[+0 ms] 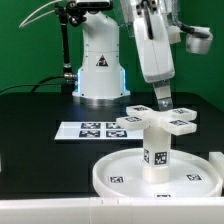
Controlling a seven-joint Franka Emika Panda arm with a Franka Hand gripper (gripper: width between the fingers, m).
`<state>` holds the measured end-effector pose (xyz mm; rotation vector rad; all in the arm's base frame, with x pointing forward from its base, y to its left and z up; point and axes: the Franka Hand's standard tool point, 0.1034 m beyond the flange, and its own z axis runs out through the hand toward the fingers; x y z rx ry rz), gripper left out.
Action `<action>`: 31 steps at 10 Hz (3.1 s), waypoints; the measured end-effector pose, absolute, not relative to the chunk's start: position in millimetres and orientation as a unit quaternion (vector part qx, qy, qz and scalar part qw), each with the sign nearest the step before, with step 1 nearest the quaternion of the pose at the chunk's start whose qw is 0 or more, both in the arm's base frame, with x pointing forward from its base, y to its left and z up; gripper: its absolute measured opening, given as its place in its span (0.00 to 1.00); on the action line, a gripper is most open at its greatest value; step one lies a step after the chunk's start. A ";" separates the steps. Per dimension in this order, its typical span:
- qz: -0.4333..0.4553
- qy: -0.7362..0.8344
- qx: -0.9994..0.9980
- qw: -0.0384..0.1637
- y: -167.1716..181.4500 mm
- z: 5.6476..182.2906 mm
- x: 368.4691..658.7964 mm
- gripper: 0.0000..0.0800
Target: Assemble round table
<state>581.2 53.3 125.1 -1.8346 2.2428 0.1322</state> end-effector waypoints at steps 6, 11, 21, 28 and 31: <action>0.050 0.511 -0.852 0.101 70.8 128.7 582.0 0.81; 0.029 0.333 -0.937 0.105 70.8 128.7 582.3 0.81; -0.004 -0.113 -0.990 0.081 64.8 126.7 582.4 0.81; -0.035 -0.437 -0.898 0.036 54.2 124.0 586.9 0.81; -0.030 -0.538 -0.842 0.025 51.4 120.5 583.1 0.81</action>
Offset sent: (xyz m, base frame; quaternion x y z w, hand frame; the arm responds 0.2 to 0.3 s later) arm 0.0099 0.0071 0.0046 -0.0613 0.0112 -0.3223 0.9446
